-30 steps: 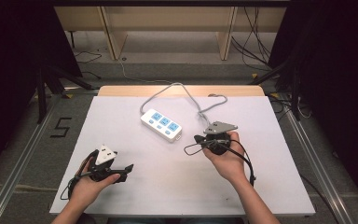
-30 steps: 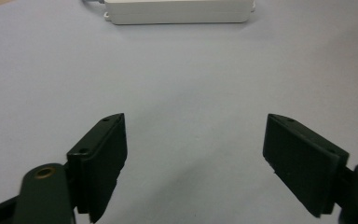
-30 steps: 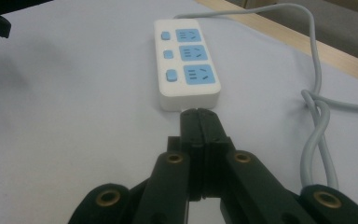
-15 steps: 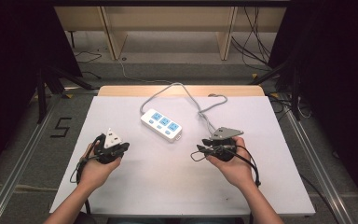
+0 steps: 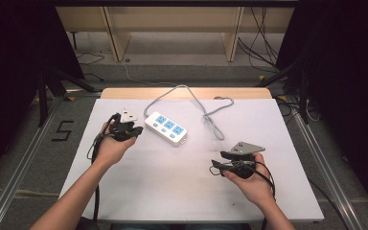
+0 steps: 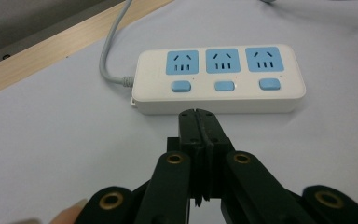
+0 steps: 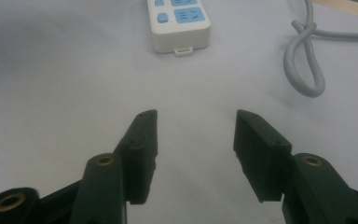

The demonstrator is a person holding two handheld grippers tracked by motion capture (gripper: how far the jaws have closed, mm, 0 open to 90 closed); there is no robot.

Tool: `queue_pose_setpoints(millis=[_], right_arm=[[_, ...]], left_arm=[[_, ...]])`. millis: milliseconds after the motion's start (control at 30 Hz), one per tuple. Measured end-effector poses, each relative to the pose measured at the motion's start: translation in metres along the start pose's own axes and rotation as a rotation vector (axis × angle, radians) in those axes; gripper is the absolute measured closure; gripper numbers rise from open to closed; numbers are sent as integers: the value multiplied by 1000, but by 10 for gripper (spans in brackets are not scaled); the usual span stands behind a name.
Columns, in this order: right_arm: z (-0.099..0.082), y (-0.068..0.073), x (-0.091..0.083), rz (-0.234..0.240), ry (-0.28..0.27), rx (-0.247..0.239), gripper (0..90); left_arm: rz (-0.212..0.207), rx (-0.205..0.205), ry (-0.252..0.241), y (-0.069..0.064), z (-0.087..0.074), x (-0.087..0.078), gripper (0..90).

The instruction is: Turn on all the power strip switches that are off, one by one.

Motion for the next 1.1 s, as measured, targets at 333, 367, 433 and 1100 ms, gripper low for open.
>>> queue_pose_setpoints(millis=[333,367,433,1100], right_arm=[[-11,1,-7,15,-49,44,390],[-12,1,-8,17,-49,41,388],[-14,1,-9,17,-49,39,388],[-27,1,-16,-10,-29,53,393]], left_arm=[[-11,-14,10,7,24,22,893],[-11,-12,21,8,26,23,893],[-7,-18,21,8,30,30,892],[2,-27,114,16,36,70,892]])
Point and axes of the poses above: each handheld gripper's, and its own axes: x roughly forward along the jaws, z roughly out of its top, y roughly to its left, the point moved 3 cm from there along x, roughly forward along the jaws, and after that the axes turned 8 degrees about -z, right-handed, at the moved point
